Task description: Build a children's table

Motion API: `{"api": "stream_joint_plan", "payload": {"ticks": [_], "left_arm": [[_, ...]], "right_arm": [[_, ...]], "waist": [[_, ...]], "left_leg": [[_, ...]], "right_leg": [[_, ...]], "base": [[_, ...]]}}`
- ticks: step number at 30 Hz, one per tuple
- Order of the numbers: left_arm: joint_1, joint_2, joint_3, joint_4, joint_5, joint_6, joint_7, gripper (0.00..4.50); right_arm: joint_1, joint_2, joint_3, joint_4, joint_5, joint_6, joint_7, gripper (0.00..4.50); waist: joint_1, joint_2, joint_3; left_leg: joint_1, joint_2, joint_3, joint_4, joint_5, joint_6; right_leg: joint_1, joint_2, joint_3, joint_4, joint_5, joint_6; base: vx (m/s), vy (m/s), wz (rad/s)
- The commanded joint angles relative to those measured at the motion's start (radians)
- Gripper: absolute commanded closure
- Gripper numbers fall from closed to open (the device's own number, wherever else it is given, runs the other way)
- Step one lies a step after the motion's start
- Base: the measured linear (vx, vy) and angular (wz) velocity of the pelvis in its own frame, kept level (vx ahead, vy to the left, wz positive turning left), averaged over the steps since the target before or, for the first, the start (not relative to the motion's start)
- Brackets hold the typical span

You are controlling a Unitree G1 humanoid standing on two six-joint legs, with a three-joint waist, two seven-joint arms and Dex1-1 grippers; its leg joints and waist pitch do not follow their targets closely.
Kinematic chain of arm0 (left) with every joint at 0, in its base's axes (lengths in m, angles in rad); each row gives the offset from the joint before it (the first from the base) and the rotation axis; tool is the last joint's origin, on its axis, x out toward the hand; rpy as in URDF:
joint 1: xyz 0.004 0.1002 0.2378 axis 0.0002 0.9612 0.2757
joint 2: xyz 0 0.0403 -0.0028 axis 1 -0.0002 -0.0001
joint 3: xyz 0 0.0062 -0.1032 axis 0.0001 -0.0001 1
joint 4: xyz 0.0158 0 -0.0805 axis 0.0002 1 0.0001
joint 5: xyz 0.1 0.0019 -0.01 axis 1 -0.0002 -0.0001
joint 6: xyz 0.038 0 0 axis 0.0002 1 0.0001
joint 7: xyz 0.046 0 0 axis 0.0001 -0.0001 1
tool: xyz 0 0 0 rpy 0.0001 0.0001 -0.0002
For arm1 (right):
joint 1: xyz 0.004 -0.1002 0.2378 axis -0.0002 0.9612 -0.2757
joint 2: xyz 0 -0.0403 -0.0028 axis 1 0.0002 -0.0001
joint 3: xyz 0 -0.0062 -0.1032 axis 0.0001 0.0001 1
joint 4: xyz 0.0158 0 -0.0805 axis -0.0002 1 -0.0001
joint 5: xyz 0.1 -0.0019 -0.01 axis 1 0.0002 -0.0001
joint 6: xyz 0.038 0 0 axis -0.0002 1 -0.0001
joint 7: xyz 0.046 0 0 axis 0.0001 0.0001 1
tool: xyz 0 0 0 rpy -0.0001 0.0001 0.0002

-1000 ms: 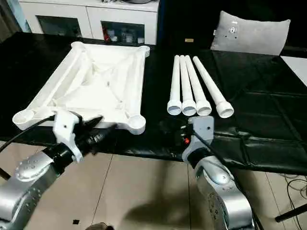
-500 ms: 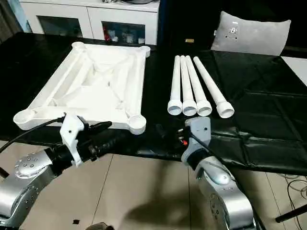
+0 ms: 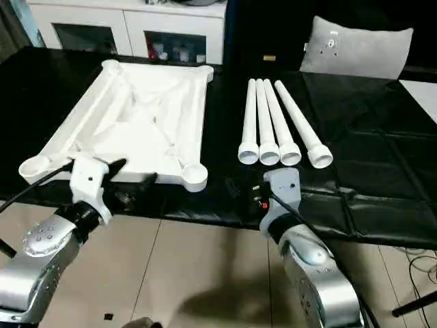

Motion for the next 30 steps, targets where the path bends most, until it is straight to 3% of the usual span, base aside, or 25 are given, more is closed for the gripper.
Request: {"api": "stream_joint_plan", "payload": {"ticks": [1,2,3,4,5,6,7,9,10,13,17,19,20,21,22,23,24,25,26,27,28,29,30], "left_arm": [[0.008,-0.005,0.004,-0.005,0.03,0.012,0.031,0.45],[0.008,-0.006,0.003,-0.009,0.03,0.019,0.035,0.45],[0.007,-0.009,0.008,-0.012,0.026,0.027,0.041,0.45],[0.005,-0.014,0.015,-0.014,0.02,0.029,0.046,0.45],[0.003,-0.019,0.023,-0.021,0.022,0.037,0.056,0.45],[0.003,-0.019,0.023,-0.021,0.023,0.037,0.057,0.45],[0.001,-0.017,0.02,-0.027,0.033,0.04,0.062,0.45],[0.007,-0.019,0.016,-0.031,0.036,0.027,0.057,0.45],[0.008,-0.021,0.015,-0.033,0.041,0.026,0.061,0.45],[0.012,-0.028,0.017,-0.033,0.045,0.036,0.072,0.45],[0.006,-0.024,0.023,-0.041,0.023,0.048,0.055,0.45],[0.003,-0.025,0.025,-0.044,0.023,0.053,0.055,0.45],[0.001,-0.025,0.027,-0.046,0.025,0.056,0.055,0.45],[0.0,-0.026,0.027,-0.048,0.027,0.062,0.055,0.45],[0.002,-0.024,0.025,-0.052,0.029,0.07,0.051,0.45],[0.003,-0.023,0.024,-0.053,0.03,0.071,0.049,0.45],[0.003,-0.023,0.024,-0.053,0.03,0.071,0.049,0.45],[0.005,-0.021,0.022,-0.054,0.031,0.071,0.047,0.45],[0.007,-0.017,0.016,-0.056,0.034,0.073,0.042,0.45],[0.007,-0.015,0.014,-0.056,0.034,0.073,0.041,0.45],[0.007,-0.014,0.013,-0.057,0.034,0.074,0.04,0.45],[0.007,-0.014,0.012,-0.057,0.033,0.074,0.04,0.45],[0.006,-0.012,0.01,-0.057,0.031,0.079,0.035,0.45]], "right_arm": [[-0.02,0.017,-0.022,0.015,0.012,0.045,-0.026,0.0],[-0.023,0.023,-0.031,0.017,0.017,0.048,-0.032,0.0],[-0.024,0.027,-0.038,0.018,0.023,0.046,-0.035,0.0],[-0.023,0.029,-0.044,0.016,0.023,0.047,-0.04,0.0],[-0.022,0.03,-0.052,0.012,0.025,0.027,-0.036,0.0],[-0.022,0.03,-0.053,0.012,0.026,0.026,-0.035,0.0],[-0.022,0.026,-0.055,0.008,0.021,0.005,-0.028,0.0],[-0.031,0.018,-0.048,0.01,-0.014,0.019,-0.047,0.0],[-0.035,0.018,-0.048,0.012,-0.02,0.026,-0.055,0.0],[-0.052,0.016,-0.042,0.02,-0.036,0.072,-0.071,0.0],[-0.046,0.031,-0.027,0.012,0.004,0.079,-0.023,0.0],[-0.042,0.031,-0.021,0.005,0.012,0.067,-0.008,0.0],[-0.039,0.024,-0.008,0.001,0.006,0.06,0.004,0.0],[-0.039,0.012,0.009,-0.002,-0.008,0.056,0.013,0.0],[-0.04,0.007,0.018,-0.001,-0.015,0.064,0.016,0.0],[-0.041,0.008,0.017,0.001,-0.014,0.066,0.015,0.0],[-0.041,0.008,0.017,0.001,-0.014,0.066,0.015,0.0],[-0.043,0.011,0.014,0.006,-0.018,0.064,0.011,0.0],[-0.047,0.014,0.007,0.013,-0.026,0.055,0.006,0.0],[-0.047,0.016,0.004,0.014,-0.027,0.05,0.005,0.0],[-0.046,0.019,0.001,0.014,-0.028,0.045,0.004,0.0],[-0.046,0.019,0.001,0.014,-0.028,0.045,0.004,0.0],[-0.047,0.016,0.001,0.013,-0.033,0.046,0.004,0.0]], "waist": [[0.017,0.002,-0.065],[0.029,-0.001,-0.066],[0.031,0.002,-0.066],[0.03,0.011,-0.069],[0.027,0.016,-0.069],[0.018,0.031,-0.073],[0.015,0.033,-0.071],[0.012,0.035,-0.061],[0.011,0.035,-0.058],[0.007,0.027,-0.054],[-0.003,0.019,-0.056],[-0.009,0.02,-0.053],[-0.014,0.023,-0.049],[-0.023,0.025,-0.043],[-0.033,0.029,-0.031],[-0.029,0.023,-0.02],[-0.031,0.048,-0.021],[-0.014,0.055,-0.024],[-0.001,0.052,-0.047],[-0.04,0.028,-0.047],[-0.019,-0.001,0.01],[-0.024,-0.018,0.015],[-0.012,0.011,0.008]], "left_leg": [[0.003,0.01,0.002,-0.052,-0.223,0.073],[-0.005,0.016,-0.012,-0.031,-0.178,0.135],[-0.004,0.02,-0.015,-0.035,-0.167,0.146],[0.004,0.021,-0.01,-0.051,-0.153,0.165],[0.015,0.025,-0.009,-0.065,-0.157,0.162],[0.038,0.029,-0.013,-0.081,-0.182,0.133],[0.043,0.033,-0.017,-0.085,-0.211,0.105],[0.051,0.032,-0.026,-0.106,-0.425,-0.053],[0.053,0.028,-0.028,-0.109,-0.495,-0.095],[0.052,0.019,-0.028,-0.108,-0.559,-0.113],[0.042,0.013,-0.026,-0.102,-0.531,-0.083],[0.052,0.012,-0.03,-0.101,-0.596,-0.085],[0.064,0.013,-0.034,-0.101,-0.652,-0.086],[0.075,0.012,-0.036,-0.098,-0.702,-0.08],[0.092,0.009,-0.038,-0.094,-0.763,-0.074],[0.044,-0.006,-0.055,-0.116,-0.795,-0.053],[0.037,-0.004,-0.05,-0.138,-0.851,-0.055],[-0.084,-0.02,-0.047,-0.212,-0.892,-0.038],[-0.066,-0.047,-0.021,-0.19,-0.765,-0.004],[0.089,-0.014,0.005,-0.121,-0.74,-0.033],[0.146,-0.043,-0.041,0.126,-0.339,0.034],[0.092,-0.033,-0.061,0.12,-0.261,0.056],[0.092,-0.005,-0.06,0.032,-0.373,0.017]], "right_leg": [[0.036,-0.087,0.054,-0.113,-0.226,-0.137],[0.041,-0.125,0.071,-0.128,-0.26,-0.146],[0.039,-0.121,0.067,-0.127,-0.258,-0.153],[0.031,-0.091,0.05,-0.115,-0.231,-0.169],[0.023,-0.064,0.034,-0.104,-0.214,-0.178],[0.009,-0.019,0.007,-0.083,-0.156,-0.182],[0.005,-0.01,0.001,-0.078,-0.133,-0.178],[0.001,-0.01,0.005,-0.083,-0.169,-0.133],[-0.001,-0.017,0.007,-0.089,-0.205,-0.107],[-0.003,-0.026,0.012,-0.105,-0.296,-0.07],[-0.004,-0.033,0.015,-0.119,-0.376,-0.05],[-0.004,-0.036,0.011,-0.129,-0.494,-0.034],[-0.004,-0.033,0.004,-0.139,-0.574,-0.022],[-0.001,-0.026,-0.012,-0.15,-0.643,-0.015],[0.0,-0.013,-0.038,-0.167,-0.723,-0.007],[0.037,-0.027,-0.076,-0.167,-0.772,0.006],[0.058,-0.014,-0.091,-0.151,-0.779,0.004],[0.179,-0.004,-0.102,0.015,-0.629,-0.024],[0.177,-0.001,-0.073,0.041,-0.487,-0.054],[0.042,-0.028,-0.033,-0.069,-0.645,-0.078],[-0.007,-0.161,0.025,-0.256,-1.064,-0.163],[0.06,-0.181,0.027,-0.242,-1.054,-0.174],[0.097,-0.132,-0.019,-0.194,-0.955,-0.143]], "base": [[0.0,0.0,0.0],[0.0,0.0,0.0],[0.0,0.0,0.0],[-0.002,0.07,0.04],[-0.002,0.07,0.04],[-0.008,0.08,0.03],[-0.024,0.069,0.04],[-0.032,0.075,0.03],[0.0,0.0,0.0],[0.0,0.0,0.0],[0.0,0.0,0.0],[0.0,0.0,0.0],[0.0,0.0,0.0],[0.0,0.0,0.0],[0.0,0.0,0.0],[0.0,0.0,0.0],[0.0,0.0,0.0],[-0.033,0.02,0.46],[-0.033,0.02,0.46],[0.051,-0.055,0.51],[0.154,-0.044,0.19],[0.154,-0.044,0.19],[0.101,0.085,-0.02]]}}
